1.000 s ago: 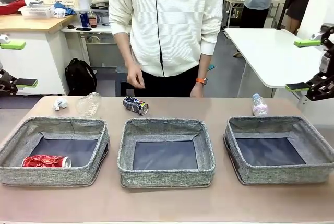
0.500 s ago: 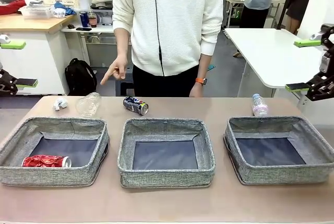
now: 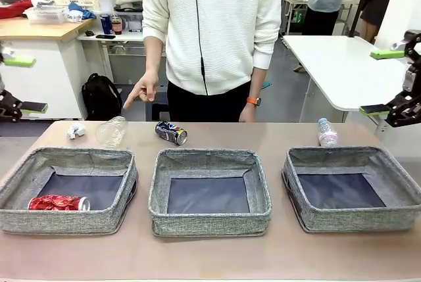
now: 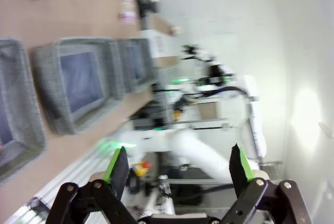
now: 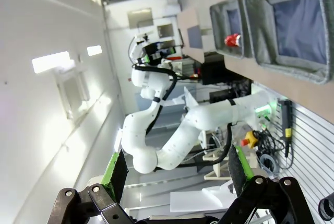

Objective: Sort the waste into the appropriate baskets.
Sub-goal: Pick up the waste item pointed out by the person.

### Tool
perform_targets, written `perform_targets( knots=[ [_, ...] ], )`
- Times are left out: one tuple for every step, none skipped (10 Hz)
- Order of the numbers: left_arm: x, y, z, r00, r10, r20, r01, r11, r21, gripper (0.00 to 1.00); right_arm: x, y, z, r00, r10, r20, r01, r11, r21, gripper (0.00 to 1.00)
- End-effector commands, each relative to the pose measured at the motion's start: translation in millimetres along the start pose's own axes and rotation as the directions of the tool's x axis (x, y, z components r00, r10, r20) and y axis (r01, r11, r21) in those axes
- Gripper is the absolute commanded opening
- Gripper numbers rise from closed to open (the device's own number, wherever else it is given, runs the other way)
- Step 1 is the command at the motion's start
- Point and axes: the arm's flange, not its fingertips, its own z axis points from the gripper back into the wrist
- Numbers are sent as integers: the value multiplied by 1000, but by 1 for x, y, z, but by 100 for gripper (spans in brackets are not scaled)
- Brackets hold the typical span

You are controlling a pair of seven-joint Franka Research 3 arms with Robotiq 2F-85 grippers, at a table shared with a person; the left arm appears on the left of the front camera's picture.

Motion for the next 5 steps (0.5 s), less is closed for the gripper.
perform_targets(
  knots=[
    [74, -5, -5, 983, -132, -126, 171, 910, 378, 100, -1, 6, -1, 1000, -19, 0, 19, 1000, 19, 100],
    [110, 2, -19, 960, -194, -204, 278, 765, 581, 100, -1, 6, -1, 1000, -19, 0, 19, 1000, 19, 100],
    [136, 9, -31, 939, -223, -260, 342, 573, 745, 100, -1, 6, -1, 1000, -19, 0, 19, 1000, 19, 100],
    [156, 12, -45, 908, -266, -323, 413, 452, 790, 100, -1, 6, -1, 1000, -19, 0, 19, 1000, 19, 100],
    [174, 18, -57, 874, -301, -382, 452, 213, 866, 100, -1, 6, -1, 1000, -19, 0, 19, 1000, 19, 100]
  ],
)
